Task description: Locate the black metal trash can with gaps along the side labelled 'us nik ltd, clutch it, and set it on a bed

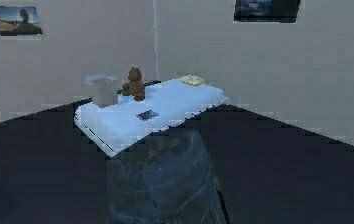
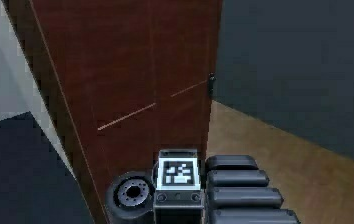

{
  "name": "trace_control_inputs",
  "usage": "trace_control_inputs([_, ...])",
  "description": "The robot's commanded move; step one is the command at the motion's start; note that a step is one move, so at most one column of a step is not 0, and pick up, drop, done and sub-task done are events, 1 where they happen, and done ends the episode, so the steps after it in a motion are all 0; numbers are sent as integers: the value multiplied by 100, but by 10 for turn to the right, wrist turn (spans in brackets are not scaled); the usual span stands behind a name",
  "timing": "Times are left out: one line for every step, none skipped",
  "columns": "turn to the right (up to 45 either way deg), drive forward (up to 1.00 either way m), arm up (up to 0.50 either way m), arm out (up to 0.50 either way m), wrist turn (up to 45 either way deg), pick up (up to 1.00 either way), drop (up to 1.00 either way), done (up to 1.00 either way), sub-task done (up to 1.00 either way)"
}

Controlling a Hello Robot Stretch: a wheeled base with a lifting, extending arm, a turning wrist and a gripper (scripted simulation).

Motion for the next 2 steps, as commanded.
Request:
trace_control_inputs([0, 60, 0, 0, 0, 0, 0, 0, 0])
trace_control_inputs([180, 0, 0, 0, 0, 0, 0, 0, 0])
